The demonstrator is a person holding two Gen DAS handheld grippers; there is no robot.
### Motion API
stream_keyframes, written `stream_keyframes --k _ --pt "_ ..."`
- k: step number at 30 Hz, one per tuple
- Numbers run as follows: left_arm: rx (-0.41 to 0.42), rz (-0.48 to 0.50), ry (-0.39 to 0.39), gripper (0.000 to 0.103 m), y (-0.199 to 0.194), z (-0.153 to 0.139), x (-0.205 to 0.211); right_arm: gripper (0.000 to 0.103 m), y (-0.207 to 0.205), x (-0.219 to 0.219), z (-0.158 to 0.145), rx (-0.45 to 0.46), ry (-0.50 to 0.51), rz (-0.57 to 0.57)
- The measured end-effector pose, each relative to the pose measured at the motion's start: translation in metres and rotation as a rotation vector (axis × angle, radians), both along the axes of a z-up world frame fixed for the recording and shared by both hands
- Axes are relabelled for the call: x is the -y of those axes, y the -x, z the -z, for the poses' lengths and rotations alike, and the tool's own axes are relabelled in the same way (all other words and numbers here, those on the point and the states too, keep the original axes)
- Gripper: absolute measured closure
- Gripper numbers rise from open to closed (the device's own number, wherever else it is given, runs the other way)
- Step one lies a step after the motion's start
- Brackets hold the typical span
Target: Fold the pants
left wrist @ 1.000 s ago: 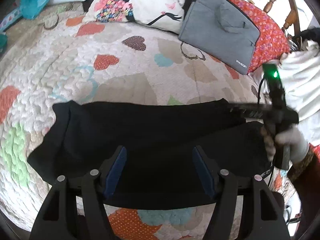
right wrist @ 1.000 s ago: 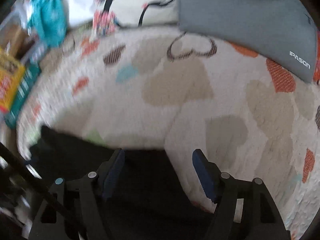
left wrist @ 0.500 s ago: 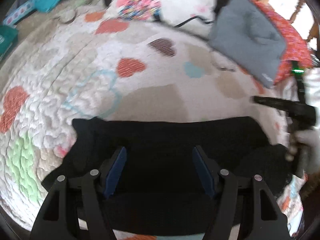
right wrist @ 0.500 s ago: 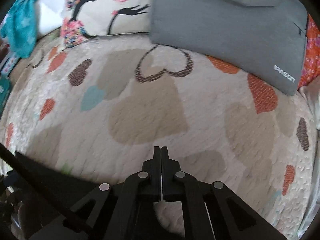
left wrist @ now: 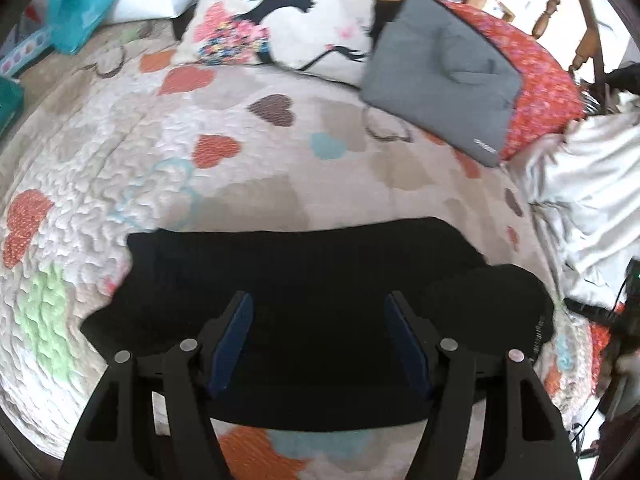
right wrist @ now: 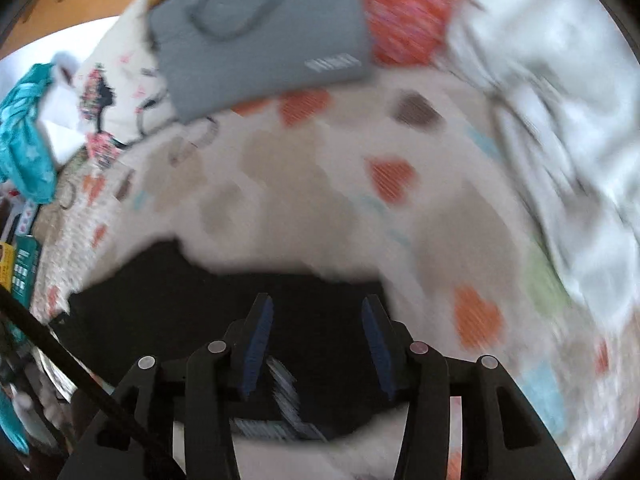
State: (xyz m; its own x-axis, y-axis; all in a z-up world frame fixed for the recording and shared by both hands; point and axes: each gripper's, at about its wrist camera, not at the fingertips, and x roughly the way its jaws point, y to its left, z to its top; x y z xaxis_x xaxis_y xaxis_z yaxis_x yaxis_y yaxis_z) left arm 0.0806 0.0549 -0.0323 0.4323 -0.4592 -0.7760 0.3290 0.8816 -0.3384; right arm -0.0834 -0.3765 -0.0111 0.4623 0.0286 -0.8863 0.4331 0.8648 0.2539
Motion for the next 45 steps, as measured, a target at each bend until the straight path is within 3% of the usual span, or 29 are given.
stream_keyframes --k 4,9,10,11,12,14,21,26,30,33,35,38,40,45 --pt "-0.011 0.034 -0.012 0.036 0.015 -0.001 0.019 0.053 0.035 0.012 0.024 0.015 -0.073 0.055" --pt "-0.005 0.036 -0.045 0.036 0.031 -0.005 0.024 0.053 0.024 0.007 0.044 0.056 -0.093 0.057" --pt "-0.002 0.033 -0.050 0.036 0.034 -0.007 0.023 0.055 0.021 0.003 0.046 0.063 -0.093 0.037" --pt "0.001 0.029 -0.057 0.036 0.036 -0.008 0.021 0.081 0.016 -0.002 0.048 0.065 -0.108 0.002" --pt "0.005 0.026 -0.064 0.036 0.037 -0.009 0.020 0.091 0.012 -0.009 0.048 0.051 -0.105 -0.026" --pt "0.007 0.015 -0.080 0.036 0.037 -0.009 0.018 0.094 0.012 -0.021 0.040 0.043 -0.059 -0.063" --pt "-0.033 0.013 -0.077 0.036 0.029 0.000 0.019 0.100 0.048 -0.004 0.018 0.044 -0.128 -0.021" --pt "-0.062 0.050 -0.089 0.036 0.029 0.012 0.033 0.100 0.057 0.012 0.042 -0.044 -0.126 0.032" --pt "-0.063 0.082 -0.140 0.036 0.034 0.023 0.045 0.092 0.044 0.007 0.068 -0.155 -0.055 0.020" --pt "-0.079 0.078 -0.173 0.035 0.032 0.035 0.045 0.077 0.044 0.005 0.064 -0.174 0.006 0.026" --pt "-0.103 0.065 -0.178 0.036 0.028 0.045 0.040 0.077 0.050 0.008 0.053 -0.179 0.039 0.063" --pt "-0.123 0.052 -0.165 0.036 0.025 0.056 0.035 0.076 0.056 0.007 0.030 -0.143 0.124 0.107" --pt "-0.105 0.057 -0.169 0.034 0.026 0.059 0.036 0.071 0.052 0.002 0.016 -0.081 0.123 0.119" --pt "-0.057 0.079 -0.195 0.030 0.034 0.057 0.041 0.070 -0.010 -0.048 0.012 0.095 -0.127 -0.052"
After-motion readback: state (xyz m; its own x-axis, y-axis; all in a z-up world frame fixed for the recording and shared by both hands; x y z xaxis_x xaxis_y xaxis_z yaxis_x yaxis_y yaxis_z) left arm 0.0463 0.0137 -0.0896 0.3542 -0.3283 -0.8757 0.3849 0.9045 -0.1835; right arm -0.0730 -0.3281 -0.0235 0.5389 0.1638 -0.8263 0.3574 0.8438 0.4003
